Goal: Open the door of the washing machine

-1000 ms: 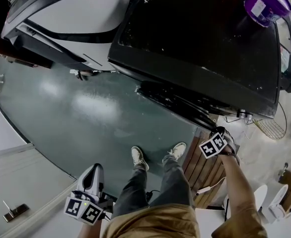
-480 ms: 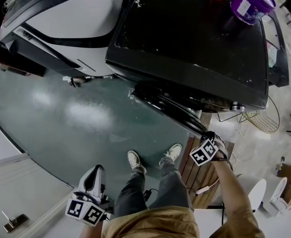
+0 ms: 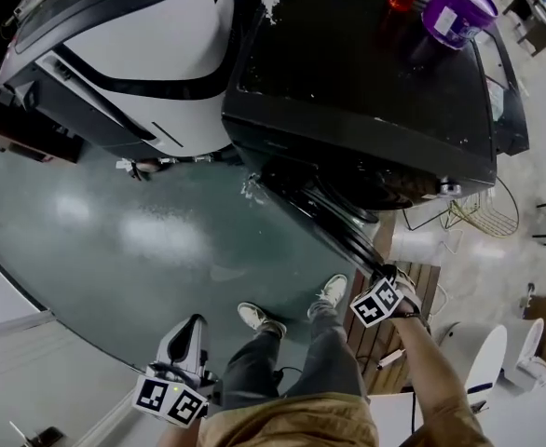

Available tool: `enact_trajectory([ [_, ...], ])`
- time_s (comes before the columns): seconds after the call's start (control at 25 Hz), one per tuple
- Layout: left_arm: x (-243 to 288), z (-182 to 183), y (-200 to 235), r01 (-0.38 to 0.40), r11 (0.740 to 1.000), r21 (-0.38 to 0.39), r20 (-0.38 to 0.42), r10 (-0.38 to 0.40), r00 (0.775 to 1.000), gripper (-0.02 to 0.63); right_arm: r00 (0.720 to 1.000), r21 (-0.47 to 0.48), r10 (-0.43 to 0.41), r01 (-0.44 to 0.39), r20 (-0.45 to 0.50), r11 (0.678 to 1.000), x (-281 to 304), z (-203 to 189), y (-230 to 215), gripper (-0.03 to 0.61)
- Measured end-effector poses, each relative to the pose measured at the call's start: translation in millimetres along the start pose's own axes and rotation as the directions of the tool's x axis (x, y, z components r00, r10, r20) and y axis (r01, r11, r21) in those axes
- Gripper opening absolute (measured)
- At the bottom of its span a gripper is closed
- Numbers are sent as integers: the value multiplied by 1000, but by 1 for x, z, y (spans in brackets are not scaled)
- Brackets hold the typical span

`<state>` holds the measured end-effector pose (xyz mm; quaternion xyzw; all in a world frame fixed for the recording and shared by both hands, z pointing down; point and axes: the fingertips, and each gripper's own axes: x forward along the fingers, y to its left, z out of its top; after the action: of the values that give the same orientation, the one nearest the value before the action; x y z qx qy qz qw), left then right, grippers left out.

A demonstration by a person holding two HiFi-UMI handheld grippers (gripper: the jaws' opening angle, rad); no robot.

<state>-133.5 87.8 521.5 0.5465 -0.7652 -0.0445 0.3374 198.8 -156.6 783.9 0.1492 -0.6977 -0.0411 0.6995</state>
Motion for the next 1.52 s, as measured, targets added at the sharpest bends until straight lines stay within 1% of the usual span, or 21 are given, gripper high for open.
enact_trajectory([
  [0.12, -7, -1, 11, 30, 1000, 1, 2, -30, 1000, 60, 1000, 21, -6, 6, -2, 1000, -8, 5, 18, 101],
  [0.36, -25, -7, 31, 67, 998, -8, -15, -67, 998, 60, 1000, 71, 21, -20, -11, 997, -22, 7, 67, 100],
  [0.52, -35, -6, 33, 69, 998, 1, -9, -69, 998, 60, 999, 54, 29, -30, 22, 998, -33, 17, 91, 100],
  [0.72, -46, -10, 19, 55, 998, 2, 23, -55, 998, 60, 992, 45, 94, -98, 81, 994, -47, 24, 128, 100],
  [0.88, -61, -23, 5, 20, 999, -30, 55, -19, 998, 60, 985, 19, 124, -127, 122, 992, -56, 33, 145, 100],
  [1.12, -97, -46, -3, -65, 995, -81, 87, 72, 994, 60, 970, -6, 161, -163, 183, 987, -67, 39, 167, 101],
  [1.32, -127, -56, 0, -142, 982, -122, 131, 158, 979, 60, 957, -57, 193, -185, 215, 981, -74, 46, 187, 106],
  [1.52, -150, -70, 5, -189, 969, -157, 159, 213, 964, 60, 945, -135, 219, -190, 242, 972, -82, 52, 208, 106],
])
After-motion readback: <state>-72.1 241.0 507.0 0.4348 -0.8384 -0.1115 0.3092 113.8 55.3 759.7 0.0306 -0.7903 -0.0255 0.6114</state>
